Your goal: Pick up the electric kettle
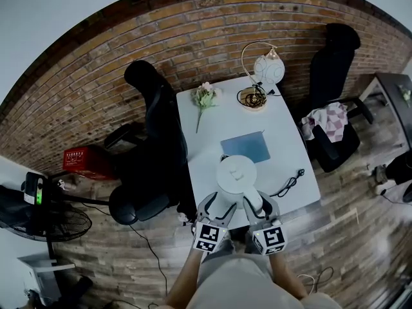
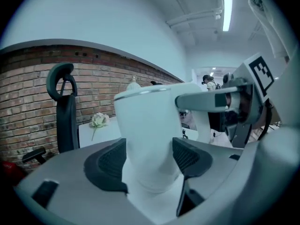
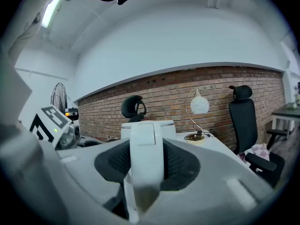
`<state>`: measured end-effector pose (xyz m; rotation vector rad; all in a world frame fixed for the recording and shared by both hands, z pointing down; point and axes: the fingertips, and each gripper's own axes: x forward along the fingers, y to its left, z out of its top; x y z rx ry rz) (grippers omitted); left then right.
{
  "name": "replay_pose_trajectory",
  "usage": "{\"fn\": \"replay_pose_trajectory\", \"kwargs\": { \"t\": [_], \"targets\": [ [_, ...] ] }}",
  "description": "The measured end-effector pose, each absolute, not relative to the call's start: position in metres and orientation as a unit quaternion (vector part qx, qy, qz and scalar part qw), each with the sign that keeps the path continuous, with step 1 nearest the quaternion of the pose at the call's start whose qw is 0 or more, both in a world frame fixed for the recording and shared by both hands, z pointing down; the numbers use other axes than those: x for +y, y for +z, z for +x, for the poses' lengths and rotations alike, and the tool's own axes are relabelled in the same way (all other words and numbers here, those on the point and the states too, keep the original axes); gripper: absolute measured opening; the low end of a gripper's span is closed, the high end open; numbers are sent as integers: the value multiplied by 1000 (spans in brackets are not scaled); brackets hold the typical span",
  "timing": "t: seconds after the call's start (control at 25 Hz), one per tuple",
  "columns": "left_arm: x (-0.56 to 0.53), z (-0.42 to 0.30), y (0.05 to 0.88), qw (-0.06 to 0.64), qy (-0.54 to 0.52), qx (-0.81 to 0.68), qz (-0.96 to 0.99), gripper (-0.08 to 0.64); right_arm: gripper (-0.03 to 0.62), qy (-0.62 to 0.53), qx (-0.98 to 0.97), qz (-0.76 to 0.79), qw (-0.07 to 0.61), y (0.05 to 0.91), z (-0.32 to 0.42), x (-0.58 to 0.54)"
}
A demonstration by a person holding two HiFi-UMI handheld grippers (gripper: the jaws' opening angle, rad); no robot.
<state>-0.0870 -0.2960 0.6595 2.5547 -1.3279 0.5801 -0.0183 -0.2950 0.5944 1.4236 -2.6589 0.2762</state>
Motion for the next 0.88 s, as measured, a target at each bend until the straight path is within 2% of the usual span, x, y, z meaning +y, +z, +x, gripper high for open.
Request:
{"fn": "replay_pose_trajectory", "kwargs": {
  "t": [0.36,0.88],
  "targets": [
    [-316,-61,667,125,137,-416,890,491,151,92,-881,463,46,590,-12,-303],
    [-334,-53,673,120,140,-430,884,509,150,87,-889,447,47,586,-12,-303]
  ]
}}
